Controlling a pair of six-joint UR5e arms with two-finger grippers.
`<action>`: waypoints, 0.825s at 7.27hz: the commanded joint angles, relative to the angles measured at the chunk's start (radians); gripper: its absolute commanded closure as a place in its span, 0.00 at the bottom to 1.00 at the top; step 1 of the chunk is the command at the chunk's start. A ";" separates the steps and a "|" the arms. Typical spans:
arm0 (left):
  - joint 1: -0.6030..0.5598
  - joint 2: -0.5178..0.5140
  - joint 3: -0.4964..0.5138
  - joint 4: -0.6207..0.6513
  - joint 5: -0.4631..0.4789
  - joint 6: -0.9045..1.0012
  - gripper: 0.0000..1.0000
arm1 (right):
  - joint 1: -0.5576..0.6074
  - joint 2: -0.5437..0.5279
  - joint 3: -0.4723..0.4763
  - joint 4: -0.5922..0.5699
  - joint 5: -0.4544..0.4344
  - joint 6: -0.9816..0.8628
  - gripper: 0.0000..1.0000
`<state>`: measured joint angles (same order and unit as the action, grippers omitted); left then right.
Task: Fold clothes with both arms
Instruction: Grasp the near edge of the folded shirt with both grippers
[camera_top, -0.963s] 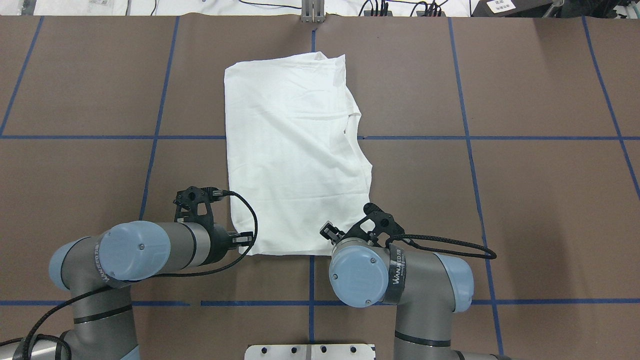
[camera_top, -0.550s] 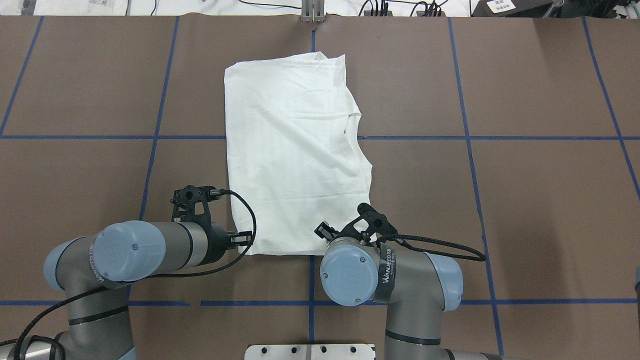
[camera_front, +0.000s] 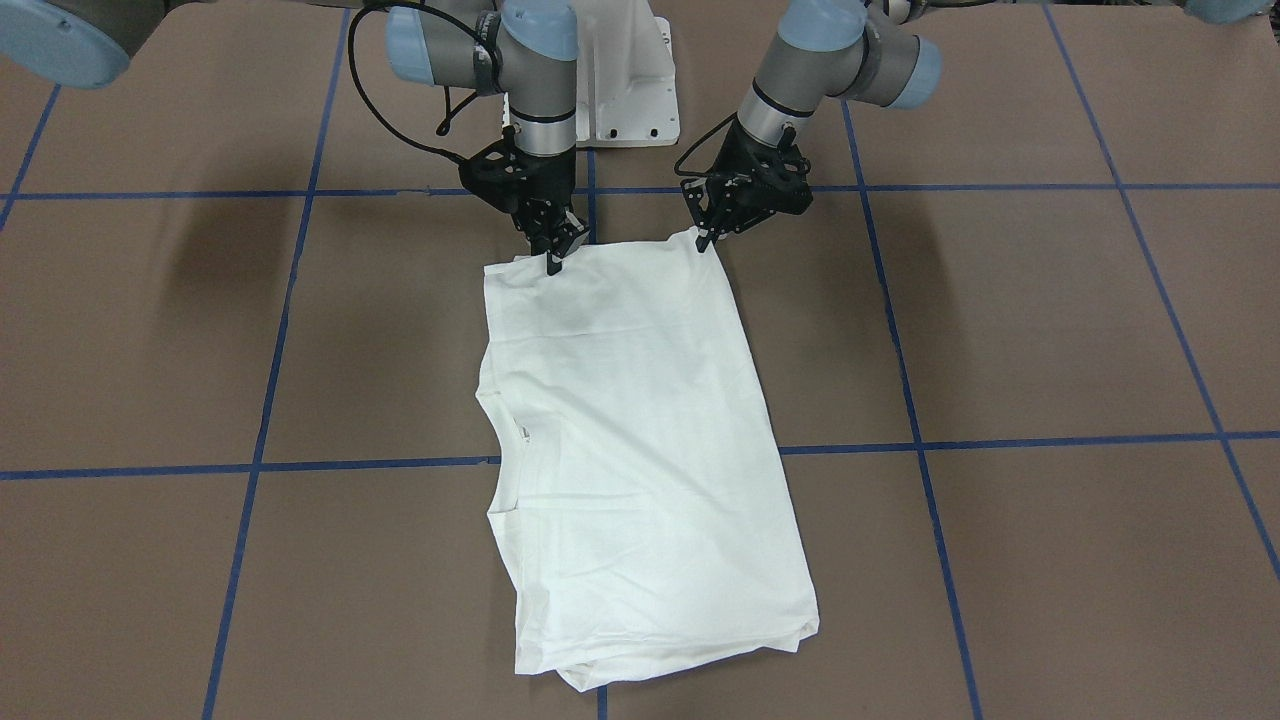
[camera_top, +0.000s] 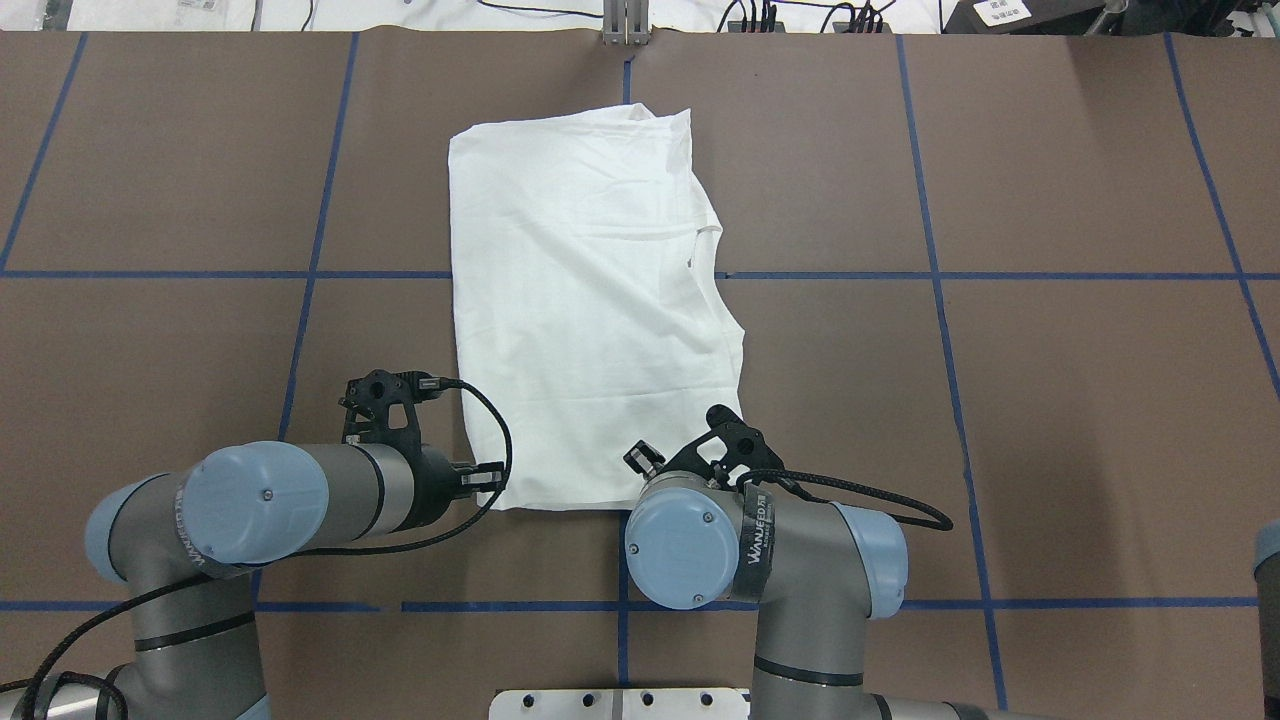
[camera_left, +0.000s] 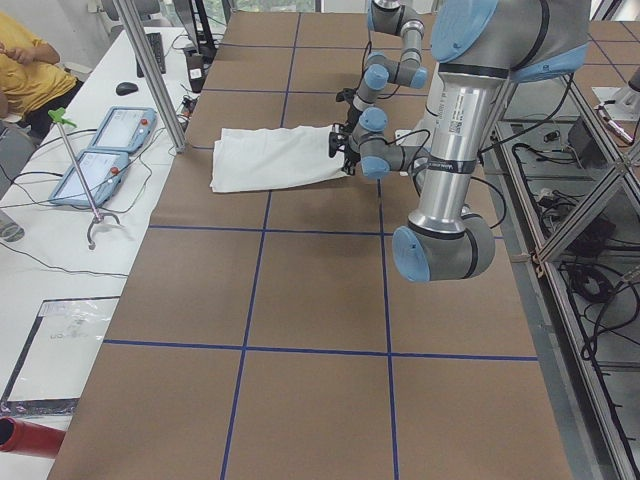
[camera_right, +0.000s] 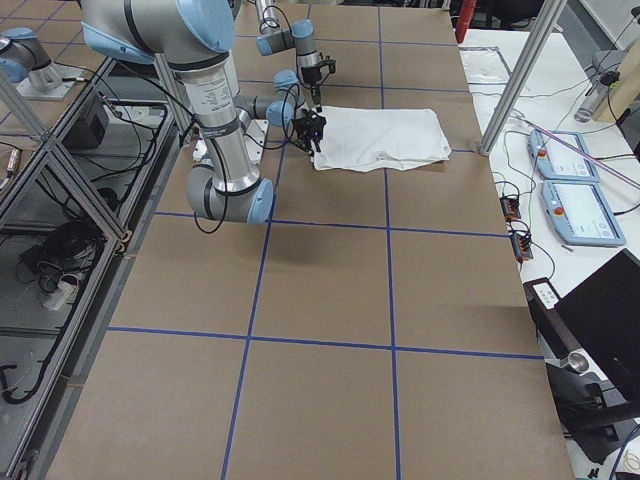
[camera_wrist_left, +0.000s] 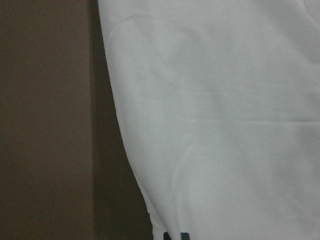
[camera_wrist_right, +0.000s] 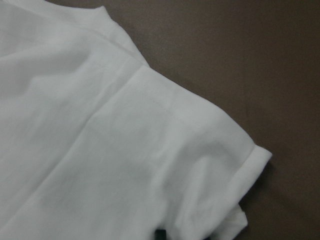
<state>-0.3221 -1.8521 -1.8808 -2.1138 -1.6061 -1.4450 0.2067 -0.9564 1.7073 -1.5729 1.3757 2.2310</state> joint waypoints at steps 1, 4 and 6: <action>0.000 -0.001 -0.001 0.000 0.000 0.000 1.00 | 0.016 0.018 -0.009 0.001 -0.003 -0.001 1.00; 0.000 -0.007 -0.006 0.000 -0.005 0.008 1.00 | 0.036 0.016 0.003 -0.009 -0.004 -0.016 1.00; -0.006 0.010 -0.099 0.029 -0.017 0.017 1.00 | 0.031 -0.022 0.146 -0.120 -0.003 -0.016 1.00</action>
<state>-0.3248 -1.8516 -1.9217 -2.1066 -1.6171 -1.4327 0.2400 -0.9556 1.7573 -1.6110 1.3724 2.2163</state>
